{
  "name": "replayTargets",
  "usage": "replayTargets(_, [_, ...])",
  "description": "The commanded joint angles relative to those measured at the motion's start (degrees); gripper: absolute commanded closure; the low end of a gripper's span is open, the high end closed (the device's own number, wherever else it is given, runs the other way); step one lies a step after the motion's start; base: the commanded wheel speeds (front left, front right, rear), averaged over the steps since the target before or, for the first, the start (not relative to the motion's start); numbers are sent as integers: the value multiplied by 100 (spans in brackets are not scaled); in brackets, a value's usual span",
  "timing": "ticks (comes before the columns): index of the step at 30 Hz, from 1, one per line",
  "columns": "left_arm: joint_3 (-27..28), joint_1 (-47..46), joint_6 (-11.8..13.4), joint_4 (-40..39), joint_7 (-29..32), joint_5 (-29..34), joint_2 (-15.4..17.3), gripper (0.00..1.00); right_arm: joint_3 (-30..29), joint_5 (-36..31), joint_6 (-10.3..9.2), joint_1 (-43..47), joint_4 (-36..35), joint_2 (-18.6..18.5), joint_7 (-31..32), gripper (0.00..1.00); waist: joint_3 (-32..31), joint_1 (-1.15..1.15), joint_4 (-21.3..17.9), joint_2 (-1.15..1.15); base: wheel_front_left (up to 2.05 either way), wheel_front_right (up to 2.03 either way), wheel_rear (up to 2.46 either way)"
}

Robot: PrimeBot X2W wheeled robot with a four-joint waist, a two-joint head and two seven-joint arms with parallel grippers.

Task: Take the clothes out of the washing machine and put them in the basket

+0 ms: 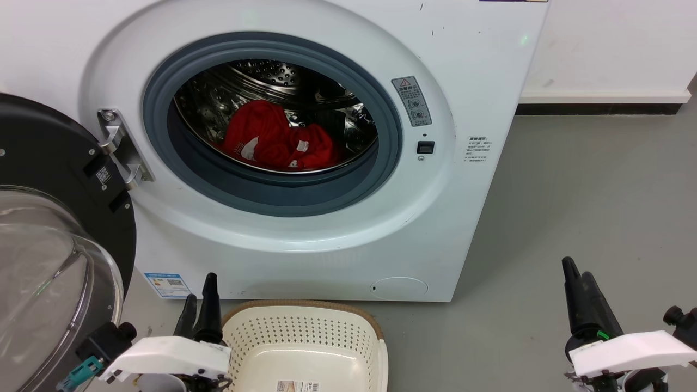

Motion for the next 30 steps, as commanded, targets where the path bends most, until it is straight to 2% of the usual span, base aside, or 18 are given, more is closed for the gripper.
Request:
replayTargets(1, [-38,3,54,-106,-65,246,11,0,25,-264,0,-33,-131,3,-60,0,0,0,0,0,0,0,0])
replayTargets(10, [-159,80,216,-192,-241,1019,13,0,86,-1059,0,60,-242,5,-235,0,5,0,-14,0,0,0,0])
replayTargets(30, [-386,193,400,-497,-578,2478,24,0,152,-2539,0,218,-629,8,-572,0,33,0,-30,0,0,0,0])
